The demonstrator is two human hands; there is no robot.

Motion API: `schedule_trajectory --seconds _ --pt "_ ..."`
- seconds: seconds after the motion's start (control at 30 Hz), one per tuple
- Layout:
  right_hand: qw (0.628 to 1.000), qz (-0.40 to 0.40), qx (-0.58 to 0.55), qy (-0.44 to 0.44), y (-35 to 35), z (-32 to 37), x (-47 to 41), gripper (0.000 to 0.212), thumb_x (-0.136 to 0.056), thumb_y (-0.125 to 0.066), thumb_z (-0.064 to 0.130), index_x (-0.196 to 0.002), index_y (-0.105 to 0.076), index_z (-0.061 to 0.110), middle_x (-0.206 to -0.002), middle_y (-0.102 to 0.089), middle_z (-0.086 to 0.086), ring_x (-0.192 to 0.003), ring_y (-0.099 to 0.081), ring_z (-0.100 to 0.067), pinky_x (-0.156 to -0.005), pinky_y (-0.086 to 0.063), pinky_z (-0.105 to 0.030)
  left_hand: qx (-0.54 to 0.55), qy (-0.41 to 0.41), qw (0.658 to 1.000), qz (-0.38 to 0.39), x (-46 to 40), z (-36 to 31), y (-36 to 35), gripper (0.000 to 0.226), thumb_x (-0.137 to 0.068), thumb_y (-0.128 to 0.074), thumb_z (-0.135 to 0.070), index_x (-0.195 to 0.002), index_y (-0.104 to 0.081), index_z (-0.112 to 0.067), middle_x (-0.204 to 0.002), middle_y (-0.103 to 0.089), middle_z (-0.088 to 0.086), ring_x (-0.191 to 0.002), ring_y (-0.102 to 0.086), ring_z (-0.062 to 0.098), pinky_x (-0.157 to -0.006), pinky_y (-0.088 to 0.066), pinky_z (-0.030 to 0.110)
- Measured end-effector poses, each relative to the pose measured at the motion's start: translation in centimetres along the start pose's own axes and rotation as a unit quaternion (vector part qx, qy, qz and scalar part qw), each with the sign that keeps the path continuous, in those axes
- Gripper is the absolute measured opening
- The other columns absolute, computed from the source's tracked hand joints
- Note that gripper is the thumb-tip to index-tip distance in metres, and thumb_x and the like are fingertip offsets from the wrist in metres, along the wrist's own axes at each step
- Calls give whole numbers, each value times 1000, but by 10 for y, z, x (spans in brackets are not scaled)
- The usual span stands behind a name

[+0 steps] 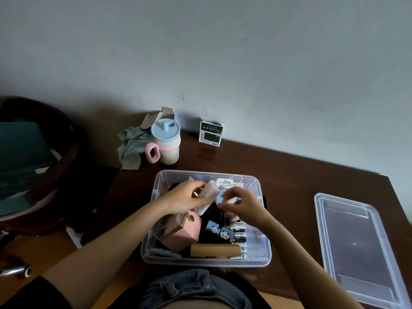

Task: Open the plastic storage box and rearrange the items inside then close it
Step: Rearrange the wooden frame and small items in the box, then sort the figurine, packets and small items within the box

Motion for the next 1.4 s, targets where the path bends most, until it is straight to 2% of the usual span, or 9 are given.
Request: schedule_trajectory --seconds 0.1,0.2,0.47,0.67,0.8,0.9,1.0,1.23,1.4 --pt "956 83 280 -42 -6 -19 3 24 -82 -71 26 -89 -72 4 -93 -73 -8 -73 -64 -11 -73 -55 -28 15 32 999 -34 7 17 11 35 -87 -67 -26 -118 -58 -11 -111 -65 1 -104 -62 16 -93 -49 36" --pt "921 132 359 -73 -21 -29 8 28 -80 -70 32 -92 -75 8 -96 -74 -8 -89 -68 -19 -84 -55 -35 26 44 998 -44 13 25 15 39 -89 -65 -24 -124 -53 -12 -118 -63 1 -111 -58 14 -96 -47 33" --pt "967 51 228 -105 -7 -15 -12 33 -86 -42 -3 -69 -63 16 -80 -68 -1 -70 -59 -15 -66 -54 -29 -76 33 992 99 21 17 -13 51 -84 -67 -25 -132 -48 -29 -115 -56 -13 -93 -54 -3 -74 -41 10" --pt "992 -16 -1 -129 2 -19 -19 41 -86 -26 -13 -80 -60 10 -71 -65 -9 -51 -55 -16 -47 -49 -25 -184 44 974 123 20 17 -27 54 -87 -62 -36 -135 -40 -25 -128 -56 -2 -103 -55 13 -72 -40 22" --pt "995 -27 15 -99 -2 -16 -26 35 -87 -32 -7 -88 -61 13 -80 -64 -3 -60 -61 -17 -58 -54 -33 -209 31 976 59 23 16 -24 51 -86 -62 -42 -132 -46 -24 -112 -63 -5 -97 -57 12 -75 -39 24" --pt "982 -62 170 -54 -7 -7 -33 28 -88 -42 7 -103 -62 18 -98 -61 4 -83 -63 -20 -71 -49 -31 -118 35 985 -123 29 18 0 19 -86 -64 -35 -95 -63 -18 -79 -56 -10 -69 -53 7 -62 -42 26" --pt "962 -72 262 2 -15 2 -41 23 -87 -49 14 -102 -66 19 -118 -57 -1 -108 -53 -21 -88 -38 -27 -145 95 948 -267 34 33 27 17 -88 -63 -31 -87 -55 -16 -73 -48 -10 -71 -55 17 -60 -39 28" --pt "978 -82 190 39 -20 16 -52 22 -86 -52 7 -89 -67 23 -101 -54 8 -91 -54 -9 -76 -39 -20 -219 183 948 -143 14 39 18 30 -89 -57 -44 -105 -61 -19 -101 -67 -1 -99 -61 22 -77 -44 31" --pt "988 -88 116 49 -8 12 -51 27 -86 -52 1 -88 -62 26 -103 -61 6 -93 -60 -8 -74 -45 -16 -157 173 950 -205 18 40 28 16 -95 -48 -24 -96 -60 -14 -100 -67 5 -92 -60 26 -69 -38 29"
Point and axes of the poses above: each hand's wrist, its own x-axis away from the middle knuckle, its own y-axis out of the back of the hand, z = x × y, the point moved 4 cm from there along -x, towards the middle knuckle
